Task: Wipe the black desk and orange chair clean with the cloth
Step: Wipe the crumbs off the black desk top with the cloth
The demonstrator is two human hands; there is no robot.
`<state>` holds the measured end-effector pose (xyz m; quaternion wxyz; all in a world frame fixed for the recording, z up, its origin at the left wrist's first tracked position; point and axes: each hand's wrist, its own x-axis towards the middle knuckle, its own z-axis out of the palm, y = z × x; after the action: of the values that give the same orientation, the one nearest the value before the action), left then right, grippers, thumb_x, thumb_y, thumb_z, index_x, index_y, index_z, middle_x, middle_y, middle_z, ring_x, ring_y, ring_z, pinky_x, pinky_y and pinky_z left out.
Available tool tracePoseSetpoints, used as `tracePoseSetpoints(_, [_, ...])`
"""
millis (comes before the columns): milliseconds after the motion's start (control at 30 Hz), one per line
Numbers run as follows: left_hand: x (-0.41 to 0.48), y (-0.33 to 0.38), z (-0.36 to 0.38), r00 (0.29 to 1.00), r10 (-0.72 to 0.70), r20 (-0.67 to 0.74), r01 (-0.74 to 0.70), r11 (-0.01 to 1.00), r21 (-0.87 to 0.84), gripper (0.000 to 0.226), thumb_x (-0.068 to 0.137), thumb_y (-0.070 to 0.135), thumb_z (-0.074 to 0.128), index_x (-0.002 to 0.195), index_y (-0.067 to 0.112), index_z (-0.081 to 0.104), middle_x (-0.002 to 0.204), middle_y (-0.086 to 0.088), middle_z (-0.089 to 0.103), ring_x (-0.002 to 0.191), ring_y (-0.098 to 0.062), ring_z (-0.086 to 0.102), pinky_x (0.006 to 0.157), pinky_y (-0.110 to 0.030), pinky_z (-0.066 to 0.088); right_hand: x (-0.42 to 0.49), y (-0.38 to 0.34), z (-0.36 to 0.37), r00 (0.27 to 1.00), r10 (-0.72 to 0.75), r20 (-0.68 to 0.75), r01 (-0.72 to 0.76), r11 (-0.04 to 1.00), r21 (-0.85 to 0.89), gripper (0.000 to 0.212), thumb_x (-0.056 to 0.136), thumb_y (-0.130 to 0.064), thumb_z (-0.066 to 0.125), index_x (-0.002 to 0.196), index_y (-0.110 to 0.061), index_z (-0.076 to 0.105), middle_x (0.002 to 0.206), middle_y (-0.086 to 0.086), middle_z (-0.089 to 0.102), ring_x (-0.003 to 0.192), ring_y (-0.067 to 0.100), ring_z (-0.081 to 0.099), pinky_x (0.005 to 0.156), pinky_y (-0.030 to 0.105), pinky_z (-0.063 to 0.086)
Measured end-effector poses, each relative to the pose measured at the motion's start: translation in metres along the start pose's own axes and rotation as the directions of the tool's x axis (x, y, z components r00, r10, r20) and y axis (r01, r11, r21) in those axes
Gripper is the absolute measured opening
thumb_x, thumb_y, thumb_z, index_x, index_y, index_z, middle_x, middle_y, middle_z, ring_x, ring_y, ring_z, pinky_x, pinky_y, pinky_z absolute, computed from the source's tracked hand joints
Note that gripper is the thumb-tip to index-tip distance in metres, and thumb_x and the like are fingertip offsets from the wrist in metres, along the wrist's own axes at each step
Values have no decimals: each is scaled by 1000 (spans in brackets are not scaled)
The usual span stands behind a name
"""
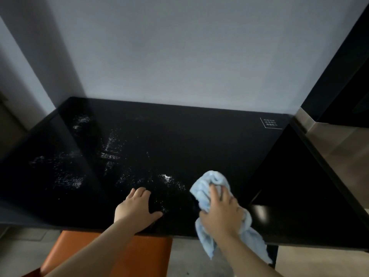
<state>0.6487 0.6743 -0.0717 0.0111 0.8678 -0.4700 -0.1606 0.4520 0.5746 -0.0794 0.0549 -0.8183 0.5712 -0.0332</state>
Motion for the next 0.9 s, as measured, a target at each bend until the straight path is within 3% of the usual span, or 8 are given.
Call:
tracePoseSetpoints(100, [-3,-4,3,1000,21,6,-21,999,36,79,83,69,43,147,30,18,156,14,11,145,-12,4,98,-31,43,-5,-14,8,980,-196,-20,196,964,180,62,80,-38,54,136,-34,29,136,-5,42,111,23,50,84,38,44])
tracePoseSetpoints(233, [-1,-23,-4,990,123,75,-128,989,71,71,90,62,38,149,32,10,157,14,5,145,-10,2,105,-29,38,29,23,-4,950,293,-109,-260,935,243,68,82,-42,58,142,-27,29,141,5,42,111,30,49,86,44,42])
tracePoseSetpoints(300, [3,-34,-8,988,120,99,-125,991,45,74,90,60,42,149,34,6,158,12,2,145,-14,1,110,-34,32,38,21,-7,937,346,-43,-337,930,146,71,85,-47,52,145,-32,17,147,3,32,116,29,43,88,47,40])
tracePoseSetpoints(467, [11,-67,-10,954,-267,136,265,964,34,86,83,68,45,144,45,-12,157,4,-13,143,-36,-9,108,-59,25,37,-31,0,988,151,24,-153,986,63,69,87,-50,44,147,-37,11,151,0,23,120,28,39,88,43,39])
tracePoseSetpoints(633, [9,-80,-7,927,-314,205,315,949,30,90,78,78,37,145,43,-11,157,3,-16,142,-38,-10,108,-59,21,24,-79,12,969,-242,53,227,953,199,65,85,-43,51,144,-36,24,145,-5,36,115,23,45,89,40,43])
tracePoseSetpoints(733, [6,-80,-5,940,-289,181,279,957,81,88,80,78,31,146,40,-13,157,0,-15,142,-40,-8,110,-58,19,58,-55,2,994,21,-109,-7,991,131,62,84,-38,58,141,-27,38,140,6,43,111,35,47,84,43,42])
tracePoseSetpoints(800, [4,-81,-4,956,-260,135,243,961,130,88,80,79,27,146,38,-13,158,-3,-12,142,-42,-6,113,-54,12,81,-39,-7,974,223,-49,-219,972,82,63,88,-43,52,144,-27,29,147,6,35,116,36,43,89,48,39])
tracePoseSetpoints(900, [2,-84,-2,965,-235,114,220,967,130,88,80,79,27,147,36,-11,158,-5,-9,142,-43,-5,116,-49,7,89,-59,-5,979,201,37,-200,979,-27,61,90,-49,42,144,-34,21,150,0,29,119,29,40,88,48,38])
